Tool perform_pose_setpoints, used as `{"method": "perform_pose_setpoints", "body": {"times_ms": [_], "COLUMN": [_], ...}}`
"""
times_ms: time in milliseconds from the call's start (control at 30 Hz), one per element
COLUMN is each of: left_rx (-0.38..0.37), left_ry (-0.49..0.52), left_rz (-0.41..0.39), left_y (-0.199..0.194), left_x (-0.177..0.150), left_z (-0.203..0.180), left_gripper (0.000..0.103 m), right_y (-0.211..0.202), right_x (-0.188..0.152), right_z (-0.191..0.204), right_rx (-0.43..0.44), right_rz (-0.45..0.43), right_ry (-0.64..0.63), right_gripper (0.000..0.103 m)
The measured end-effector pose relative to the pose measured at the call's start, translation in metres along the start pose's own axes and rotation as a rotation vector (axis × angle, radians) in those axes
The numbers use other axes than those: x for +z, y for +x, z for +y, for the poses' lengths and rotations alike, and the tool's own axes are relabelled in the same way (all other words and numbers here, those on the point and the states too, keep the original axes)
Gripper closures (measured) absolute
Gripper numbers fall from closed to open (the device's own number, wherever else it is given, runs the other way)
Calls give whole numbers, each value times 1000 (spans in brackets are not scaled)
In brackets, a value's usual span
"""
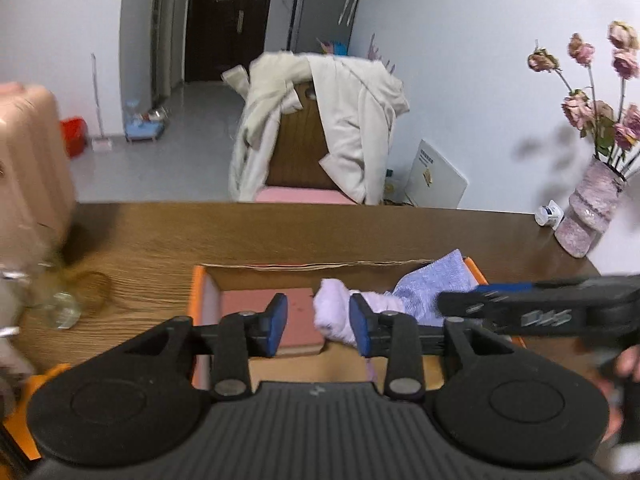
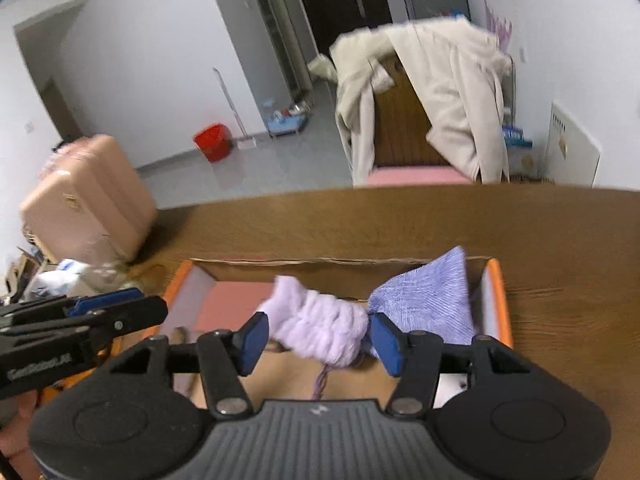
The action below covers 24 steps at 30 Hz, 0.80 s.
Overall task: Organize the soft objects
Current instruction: 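Lift the lavender headband over the box and open both grippers, then reach both grippers to the pink satin bow scrunchie and close on it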
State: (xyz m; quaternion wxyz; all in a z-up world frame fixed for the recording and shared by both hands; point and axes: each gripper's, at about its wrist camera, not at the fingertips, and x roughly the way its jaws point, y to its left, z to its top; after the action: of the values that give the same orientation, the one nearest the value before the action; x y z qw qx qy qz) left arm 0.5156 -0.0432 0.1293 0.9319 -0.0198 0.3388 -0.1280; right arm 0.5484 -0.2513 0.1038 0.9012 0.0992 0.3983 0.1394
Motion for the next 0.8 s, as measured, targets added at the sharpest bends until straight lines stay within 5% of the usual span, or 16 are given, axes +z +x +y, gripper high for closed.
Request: {"method": "perform_pose_setpoints", "body": {"times_ms": [367,800], "left_rx": [39,111], "left_ry": [158,157], "left_rz": [-168,-291], "left_y": [-157,-235], "left_x": [-86,-237], "left_z": [-12,-27], "left_gripper": [42,22], "right_y": [-179,-238], "right_x": [-79,-252], "right_z": [23,43], "right_rx": [55,66], "right_rz": [-162,-338], "right_ry": [-135,-210], "right_gripper": [33,22]}}
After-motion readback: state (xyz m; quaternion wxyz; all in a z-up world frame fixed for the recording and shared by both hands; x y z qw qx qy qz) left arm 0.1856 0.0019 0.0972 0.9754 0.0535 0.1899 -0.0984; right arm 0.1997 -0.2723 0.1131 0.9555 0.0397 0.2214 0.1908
